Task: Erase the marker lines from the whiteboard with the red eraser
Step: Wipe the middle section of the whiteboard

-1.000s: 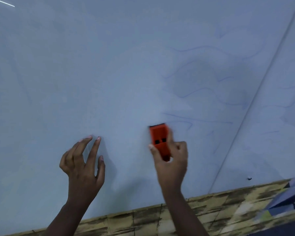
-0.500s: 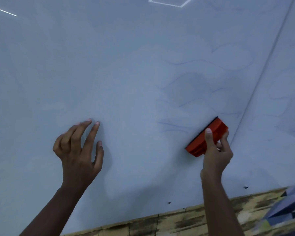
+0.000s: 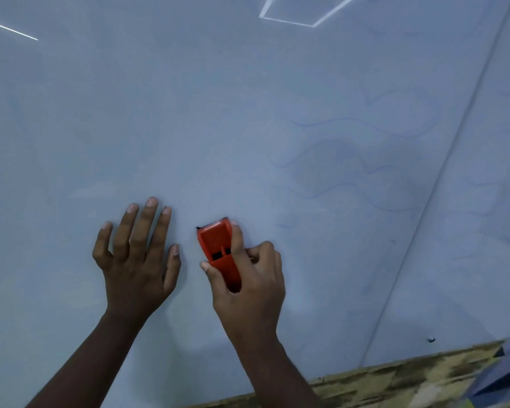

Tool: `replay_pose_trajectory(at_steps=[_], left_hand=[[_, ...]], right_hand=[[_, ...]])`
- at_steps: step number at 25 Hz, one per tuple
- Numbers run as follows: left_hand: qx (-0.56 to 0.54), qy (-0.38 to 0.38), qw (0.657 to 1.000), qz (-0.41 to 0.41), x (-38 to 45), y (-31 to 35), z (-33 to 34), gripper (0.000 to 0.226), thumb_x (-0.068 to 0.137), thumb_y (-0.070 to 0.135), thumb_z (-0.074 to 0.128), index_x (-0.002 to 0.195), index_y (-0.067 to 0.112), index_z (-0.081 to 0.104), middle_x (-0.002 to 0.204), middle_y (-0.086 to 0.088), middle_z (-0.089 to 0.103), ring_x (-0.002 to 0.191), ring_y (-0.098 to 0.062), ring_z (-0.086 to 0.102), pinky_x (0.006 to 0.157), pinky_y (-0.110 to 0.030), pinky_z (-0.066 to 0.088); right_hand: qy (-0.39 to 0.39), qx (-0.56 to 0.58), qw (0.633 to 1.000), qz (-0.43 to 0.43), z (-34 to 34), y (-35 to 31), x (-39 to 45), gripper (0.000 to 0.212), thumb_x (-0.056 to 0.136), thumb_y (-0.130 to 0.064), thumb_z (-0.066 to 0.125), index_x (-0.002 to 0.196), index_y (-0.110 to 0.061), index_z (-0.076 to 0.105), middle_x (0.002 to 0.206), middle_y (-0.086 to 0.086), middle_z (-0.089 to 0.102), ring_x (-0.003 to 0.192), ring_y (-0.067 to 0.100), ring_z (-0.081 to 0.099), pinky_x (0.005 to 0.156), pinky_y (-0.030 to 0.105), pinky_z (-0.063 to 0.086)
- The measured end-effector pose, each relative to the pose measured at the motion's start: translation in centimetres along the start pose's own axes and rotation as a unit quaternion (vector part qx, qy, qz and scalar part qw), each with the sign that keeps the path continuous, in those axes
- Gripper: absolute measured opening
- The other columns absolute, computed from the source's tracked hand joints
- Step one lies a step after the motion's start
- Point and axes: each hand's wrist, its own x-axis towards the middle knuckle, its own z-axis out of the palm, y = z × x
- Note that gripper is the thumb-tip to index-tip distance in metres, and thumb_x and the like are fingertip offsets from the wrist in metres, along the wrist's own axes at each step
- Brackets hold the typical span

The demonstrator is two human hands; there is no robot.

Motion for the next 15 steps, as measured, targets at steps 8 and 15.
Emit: replay_pose_trajectory(at_steps=[8,15], left_hand=[[0.006,0.008,1.000,0.000,0.2,0.1,0.1,0.064,0.105,0.030,0.051,0.165,0.010,0.037,0.171,-0.009,0.033,0.162,-0.026,0.023,0.129,-0.048,0.015],[-0.042,0.027,0.997,-0.051,4.6,0.2,-2.0,0.055,0.105,0.030,0.055,0.155,0.008,0.052,0.162,-0.012,0.047,0.148,-0.032,0.043,0.110,-0.051,0.026]], right_hand=[[0.074,0.029,0.987,0.143,-5.1,5.7,5.4,0.074,0.079,-0.070,0.066,0.146,-0.041,0.052,0.092,-0.006,0.047,0.080,0.017,0.061,0.071,0.042,0.059],[0.162,0.101,0.955,0.227,-10.1,11.7,10.7,0.065,0.083,-0.059,0.075,0.139,-0.028,0.063,0.095,0.004,0.060,0.078,0.003,0.059,0.076,0.030,0.055]])
